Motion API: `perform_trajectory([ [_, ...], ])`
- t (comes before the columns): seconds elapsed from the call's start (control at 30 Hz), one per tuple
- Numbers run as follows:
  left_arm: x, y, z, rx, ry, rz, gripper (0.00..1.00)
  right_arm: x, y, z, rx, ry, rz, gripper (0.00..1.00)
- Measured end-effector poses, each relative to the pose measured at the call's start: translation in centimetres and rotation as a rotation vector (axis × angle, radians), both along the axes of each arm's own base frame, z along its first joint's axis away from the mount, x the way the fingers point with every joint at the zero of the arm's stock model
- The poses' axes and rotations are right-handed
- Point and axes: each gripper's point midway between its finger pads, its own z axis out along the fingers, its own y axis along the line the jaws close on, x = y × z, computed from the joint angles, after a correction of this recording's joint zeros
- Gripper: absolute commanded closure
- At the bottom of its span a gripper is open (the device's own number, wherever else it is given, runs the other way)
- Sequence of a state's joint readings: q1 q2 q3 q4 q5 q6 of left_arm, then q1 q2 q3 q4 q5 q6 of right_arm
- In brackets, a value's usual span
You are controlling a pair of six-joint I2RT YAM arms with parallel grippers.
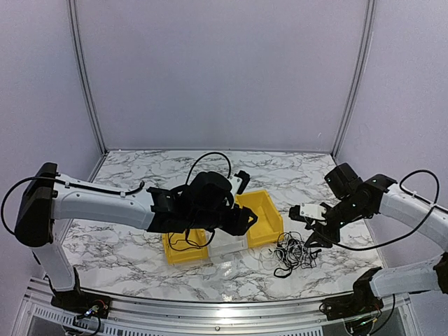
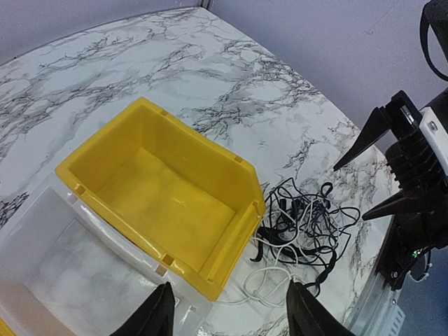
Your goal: Untangle the cables
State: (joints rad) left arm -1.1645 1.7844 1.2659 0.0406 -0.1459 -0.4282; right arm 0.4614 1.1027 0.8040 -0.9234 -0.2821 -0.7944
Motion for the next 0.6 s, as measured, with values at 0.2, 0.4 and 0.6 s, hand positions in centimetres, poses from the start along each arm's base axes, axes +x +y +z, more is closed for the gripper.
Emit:
perform_trajectory([
  [0.2,0.2,-1.0,0.9,-0.074,-0.004,-0.001,0.44,-0.2,0.8,1.1,0.037,0.044,0.005,0.33],
  [0.4,0.4,-1.3,1.5,-0.103,-0.011,0.007,0.45,-0.3,0.3,-1.1,-0.024,0.135,-0.038,0.44],
  [0.6,0.0,-1.7,1.7,-0.119,-0.01,0.005,0.45,0.2,0.1,-1.6,-0.045,0.134,-0.073,0.8],
])
